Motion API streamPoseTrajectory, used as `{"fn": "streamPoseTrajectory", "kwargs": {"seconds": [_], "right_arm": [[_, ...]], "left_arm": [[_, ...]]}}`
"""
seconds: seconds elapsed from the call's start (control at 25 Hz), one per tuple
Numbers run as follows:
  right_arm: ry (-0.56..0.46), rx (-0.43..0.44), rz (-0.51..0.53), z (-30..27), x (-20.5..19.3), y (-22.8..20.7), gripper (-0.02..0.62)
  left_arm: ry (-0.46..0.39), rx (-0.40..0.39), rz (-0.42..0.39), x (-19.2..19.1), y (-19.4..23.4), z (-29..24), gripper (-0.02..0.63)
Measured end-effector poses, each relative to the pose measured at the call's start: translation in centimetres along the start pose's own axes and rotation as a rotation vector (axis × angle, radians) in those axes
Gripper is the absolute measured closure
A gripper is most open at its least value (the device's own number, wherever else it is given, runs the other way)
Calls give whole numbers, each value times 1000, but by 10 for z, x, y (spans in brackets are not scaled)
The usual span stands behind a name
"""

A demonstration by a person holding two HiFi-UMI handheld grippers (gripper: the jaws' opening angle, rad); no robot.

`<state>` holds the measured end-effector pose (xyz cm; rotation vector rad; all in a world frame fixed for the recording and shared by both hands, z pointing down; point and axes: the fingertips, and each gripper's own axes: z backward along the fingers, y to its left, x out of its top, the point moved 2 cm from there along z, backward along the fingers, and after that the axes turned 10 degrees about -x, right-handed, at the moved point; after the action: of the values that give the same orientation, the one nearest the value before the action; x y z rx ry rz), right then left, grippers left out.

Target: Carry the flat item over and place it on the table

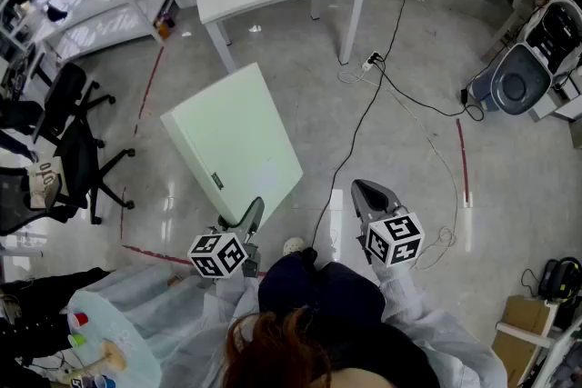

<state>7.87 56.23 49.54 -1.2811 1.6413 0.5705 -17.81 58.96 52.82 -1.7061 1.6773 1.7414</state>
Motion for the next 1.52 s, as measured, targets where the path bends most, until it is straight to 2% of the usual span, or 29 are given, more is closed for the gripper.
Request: {"fn": "streamPoseTrajectory", "kwargs": {"seconds": [0.16,0.32,0.52,0.72,1.16,1.36,1.52], "right_arm": [[-1,18,-7,31,-4,7,583],[-20,19,-34,59,-18,-1,583],[-28,11,-15,83,-42,-9,583],[-16,-5,-5,104,-61,-16,583],[-29,-22,-9,93,-42,-45,583],[-31,-26,-1,46,-22,-51,583],[-40,-40,15,-2,10,-56,583]], "left_arm": [[8,39,7,-14,-27,22,337],[-15,29,50,-39,-55,37,336],[-37,68,16,-67,-72,53,337],[-50,84,21,-86,-85,72,336],[-41,36,-17,-66,-98,29,336],[-33,12,-30,-41,-72,-9,336],[-32,-6,-36,-4,-40,-46,336]]}}
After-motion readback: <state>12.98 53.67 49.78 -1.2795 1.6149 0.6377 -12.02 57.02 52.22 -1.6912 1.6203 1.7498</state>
